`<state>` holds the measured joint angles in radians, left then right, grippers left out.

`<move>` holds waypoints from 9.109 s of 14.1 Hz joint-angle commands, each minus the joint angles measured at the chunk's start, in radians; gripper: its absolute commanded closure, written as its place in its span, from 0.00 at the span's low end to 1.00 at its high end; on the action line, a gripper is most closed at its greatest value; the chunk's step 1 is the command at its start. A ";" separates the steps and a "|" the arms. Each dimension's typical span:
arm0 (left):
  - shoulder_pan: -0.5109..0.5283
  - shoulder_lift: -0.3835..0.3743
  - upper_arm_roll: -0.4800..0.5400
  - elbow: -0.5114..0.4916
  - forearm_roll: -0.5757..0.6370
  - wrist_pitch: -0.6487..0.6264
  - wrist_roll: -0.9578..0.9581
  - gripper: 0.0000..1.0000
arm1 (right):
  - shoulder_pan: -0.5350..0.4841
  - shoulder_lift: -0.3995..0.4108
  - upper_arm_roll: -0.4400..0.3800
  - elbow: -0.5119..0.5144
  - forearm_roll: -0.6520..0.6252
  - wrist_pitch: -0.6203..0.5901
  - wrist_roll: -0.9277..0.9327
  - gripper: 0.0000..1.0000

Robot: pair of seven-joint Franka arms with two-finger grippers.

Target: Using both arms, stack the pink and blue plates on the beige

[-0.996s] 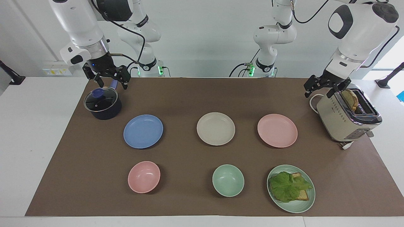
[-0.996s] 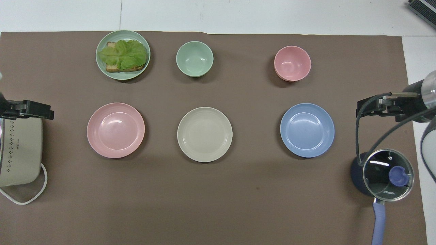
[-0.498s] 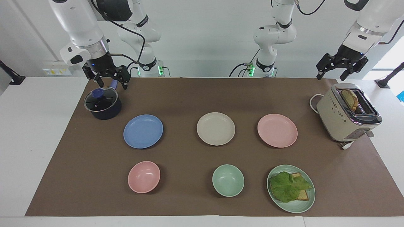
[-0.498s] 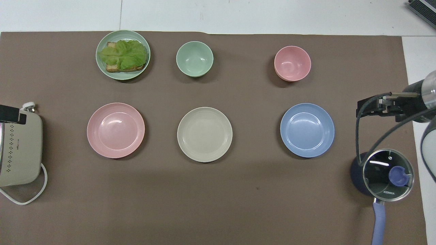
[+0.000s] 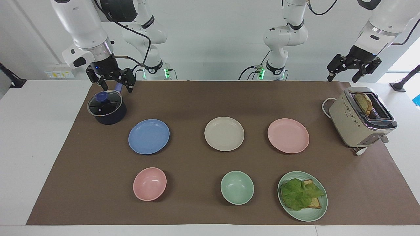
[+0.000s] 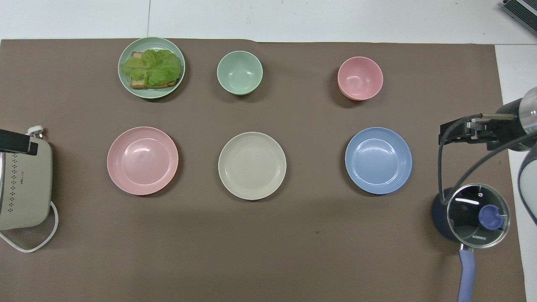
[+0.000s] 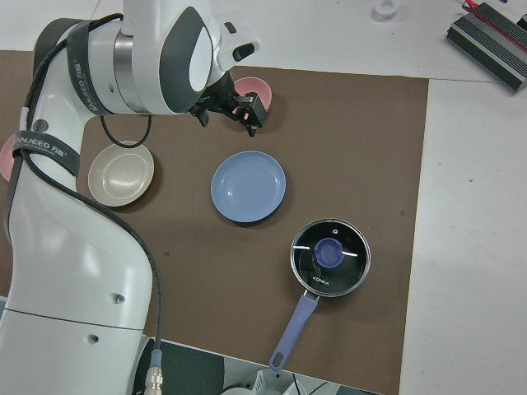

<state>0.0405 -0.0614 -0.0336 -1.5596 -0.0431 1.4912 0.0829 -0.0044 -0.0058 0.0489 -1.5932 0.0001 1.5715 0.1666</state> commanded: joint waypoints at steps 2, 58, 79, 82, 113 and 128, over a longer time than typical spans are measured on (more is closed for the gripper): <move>-0.013 -0.014 -0.002 -0.042 0.009 0.021 0.001 0.00 | -0.012 -0.022 0.002 -0.022 0.024 0.012 -0.024 0.00; 0.021 0.180 -0.009 -0.235 -0.118 0.357 0.048 1.00 | -0.011 -0.022 0.002 -0.024 0.023 0.010 -0.018 0.00; -0.479 0.232 -0.008 -0.531 -0.084 0.886 -0.463 1.00 | -0.012 -0.023 -0.001 -0.027 0.021 0.010 -0.035 0.00; -0.487 0.236 -0.008 -0.542 -0.074 0.903 -0.465 1.00 | -0.016 -0.022 -0.003 -0.027 0.021 0.010 -0.039 0.00; 0.036 0.078 0.004 -0.458 -0.015 0.560 0.070 0.00 | -0.028 -0.022 -0.011 -0.031 0.018 0.037 -0.050 0.00; -0.057 -0.001 -0.017 -0.246 -0.014 0.224 -0.067 0.00 | -0.098 0.018 -0.011 -0.296 0.018 0.413 -0.173 0.00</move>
<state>-0.0087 -0.0387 -0.0631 -1.8032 -0.0687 1.7297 0.0334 -0.0911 0.0047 0.0359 -1.8390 0.0002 1.9109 0.0272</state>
